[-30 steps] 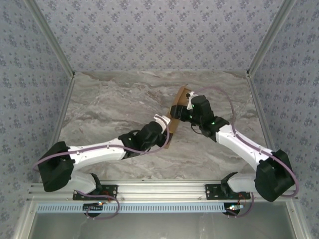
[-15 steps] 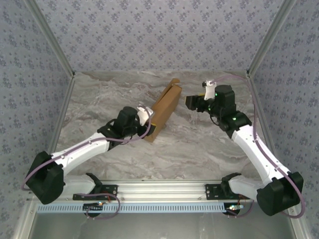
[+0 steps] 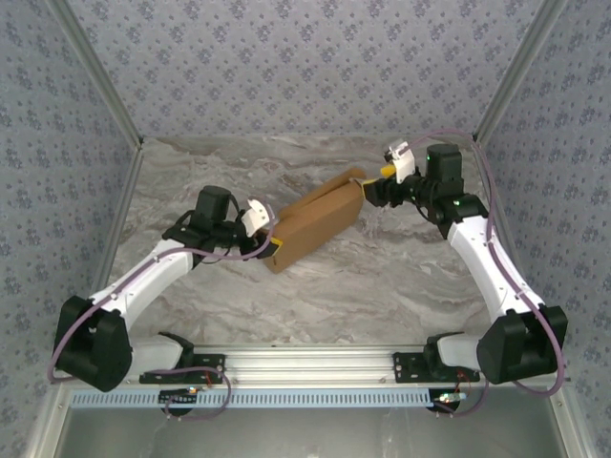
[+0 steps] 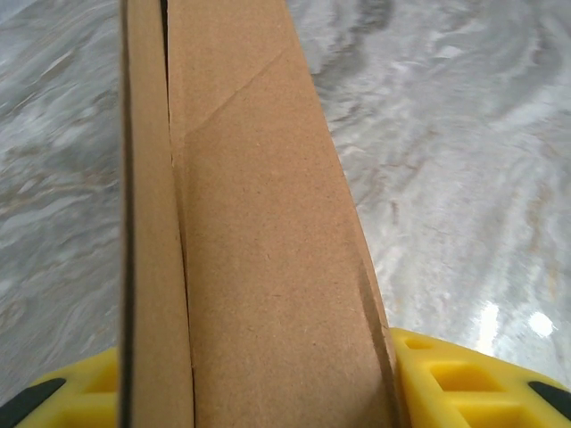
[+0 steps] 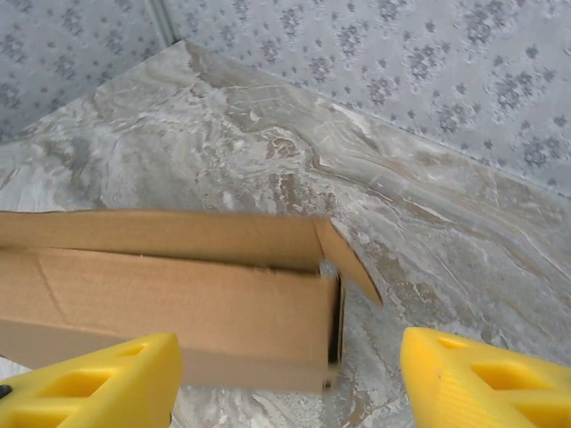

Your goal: Fold the paper box

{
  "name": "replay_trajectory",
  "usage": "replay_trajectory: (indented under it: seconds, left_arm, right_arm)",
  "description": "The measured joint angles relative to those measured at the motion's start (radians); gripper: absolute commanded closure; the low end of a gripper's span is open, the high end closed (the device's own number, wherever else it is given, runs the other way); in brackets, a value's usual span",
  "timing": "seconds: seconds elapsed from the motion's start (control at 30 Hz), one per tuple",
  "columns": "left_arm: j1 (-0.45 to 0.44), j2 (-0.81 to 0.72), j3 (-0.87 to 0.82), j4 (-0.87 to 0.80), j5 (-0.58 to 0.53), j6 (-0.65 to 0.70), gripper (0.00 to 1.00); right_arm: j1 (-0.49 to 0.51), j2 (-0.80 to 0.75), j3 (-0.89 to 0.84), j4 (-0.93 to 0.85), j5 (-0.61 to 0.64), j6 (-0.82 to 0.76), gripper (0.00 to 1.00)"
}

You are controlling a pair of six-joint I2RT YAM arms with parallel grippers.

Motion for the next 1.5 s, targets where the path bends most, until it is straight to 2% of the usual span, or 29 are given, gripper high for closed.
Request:
replay_trajectory:
  seconds: [0.4, 0.7, 1.07, 1.5]
  left_arm:
    - [0.095, 0.154, 0.169, -0.237, 0.171, 0.323, 0.64]
    - [0.112, 0.238, 0.238, -0.345, 0.221, 0.474, 0.62]
    - [0.117, 0.269, 0.248, -0.374, 0.233, 0.531, 0.61]
    - [0.118, 0.277, 0.254, -0.368, 0.226, 0.523, 0.60]
  right_arm:
    - [0.006, 0.026, 0.077, -0.180, 0.037, -0.244, 0.36]
    - [0.013, 0.109, 0.129, -0.290, 0.090, -0.357, 0.46]
    - [0.058, 0.208, 0.157, -0.346, 0.179, -0.392, 0.76]
    - [0.106, 0.238, 0.226, -0.403, 0.282, -0.300, 0.85]
